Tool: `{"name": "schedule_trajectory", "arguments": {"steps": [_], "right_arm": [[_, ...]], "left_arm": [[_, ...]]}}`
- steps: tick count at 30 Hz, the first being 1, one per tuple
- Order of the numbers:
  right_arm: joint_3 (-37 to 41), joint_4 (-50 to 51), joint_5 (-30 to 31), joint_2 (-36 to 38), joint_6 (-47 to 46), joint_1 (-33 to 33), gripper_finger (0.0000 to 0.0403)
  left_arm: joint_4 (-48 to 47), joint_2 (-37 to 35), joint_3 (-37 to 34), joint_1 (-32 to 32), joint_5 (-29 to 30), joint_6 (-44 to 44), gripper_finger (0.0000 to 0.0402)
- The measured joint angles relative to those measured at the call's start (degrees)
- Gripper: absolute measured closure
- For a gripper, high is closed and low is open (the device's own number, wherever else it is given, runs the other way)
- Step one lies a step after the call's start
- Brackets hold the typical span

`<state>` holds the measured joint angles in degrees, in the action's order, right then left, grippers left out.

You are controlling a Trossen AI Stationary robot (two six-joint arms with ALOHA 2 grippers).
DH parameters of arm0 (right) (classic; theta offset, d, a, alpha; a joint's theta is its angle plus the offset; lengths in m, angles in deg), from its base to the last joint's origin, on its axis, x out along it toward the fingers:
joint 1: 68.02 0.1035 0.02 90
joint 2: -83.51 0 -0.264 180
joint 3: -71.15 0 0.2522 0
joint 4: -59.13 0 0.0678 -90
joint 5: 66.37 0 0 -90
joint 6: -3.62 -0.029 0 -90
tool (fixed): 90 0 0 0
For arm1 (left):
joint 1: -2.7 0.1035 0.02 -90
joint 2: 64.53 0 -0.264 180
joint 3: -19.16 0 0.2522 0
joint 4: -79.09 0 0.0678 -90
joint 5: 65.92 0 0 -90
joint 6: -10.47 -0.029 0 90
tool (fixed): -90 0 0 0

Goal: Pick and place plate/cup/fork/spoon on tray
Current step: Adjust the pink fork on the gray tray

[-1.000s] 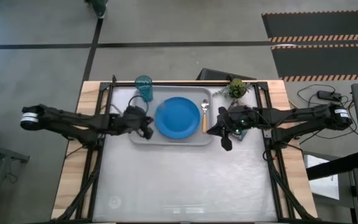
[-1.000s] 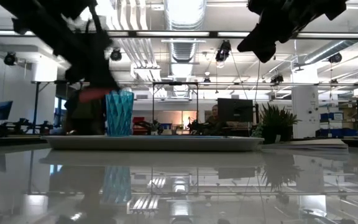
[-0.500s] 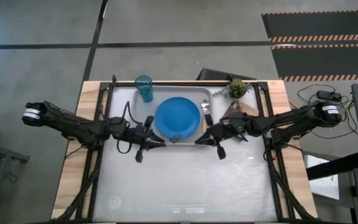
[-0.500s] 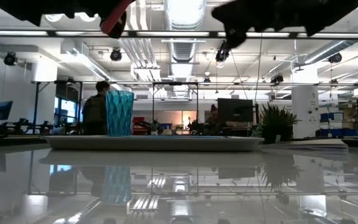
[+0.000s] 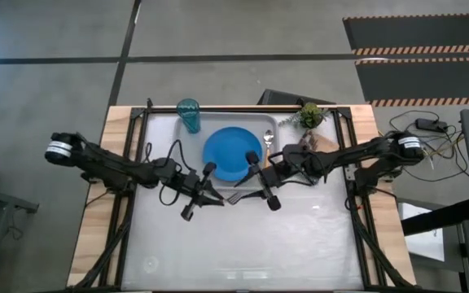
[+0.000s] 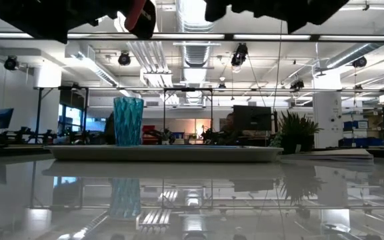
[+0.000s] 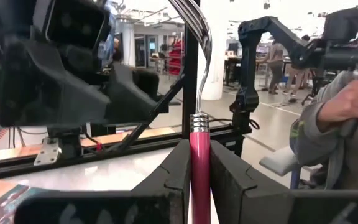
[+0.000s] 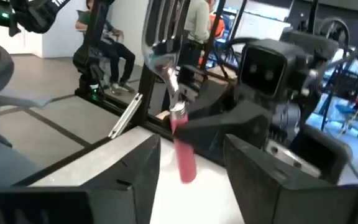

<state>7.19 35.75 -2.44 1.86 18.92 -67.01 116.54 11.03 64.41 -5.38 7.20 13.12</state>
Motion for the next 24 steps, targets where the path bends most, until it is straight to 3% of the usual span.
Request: {"name": "schedule_trajectory", "arguments": {"steps": [3, 7, 15, 19, 24], "right_arm": [[-2.5, 0.0, -0.9, -2.1, 1.0, 0.0, 0.0228], [-6.3, 0.0, -6.7, -5.4, 1.4, 0.0, 0.0218], [-13.9, 0.5, -13.2, -11.8, 1.3, 0.0, 0.0228], [-16.5, 0.9, -13.9, -13.8, 1.6, 0.0, 0.0250], [-17.4, 0.9, -16.2, -14.5, 1.9, -0.1, 0.0315]], "left_arm": [[1.4, 0.9, 0.0, 0.0, 0.0, 0.0, 0.0377], [2.0, 0.9, 0.0, 0.0, 0.0, 0.0, 0.0377], [2.2, 1.2, 0.0, 0.1, 0.0, 0.0, 0.0377], [2.4, 1.2, 0.0, 0.1, 0.0, 0.0, 0.0377], [2.3, 1.2, 0.0, 0.1, 0.0, 0.0, 0.0377]]}}
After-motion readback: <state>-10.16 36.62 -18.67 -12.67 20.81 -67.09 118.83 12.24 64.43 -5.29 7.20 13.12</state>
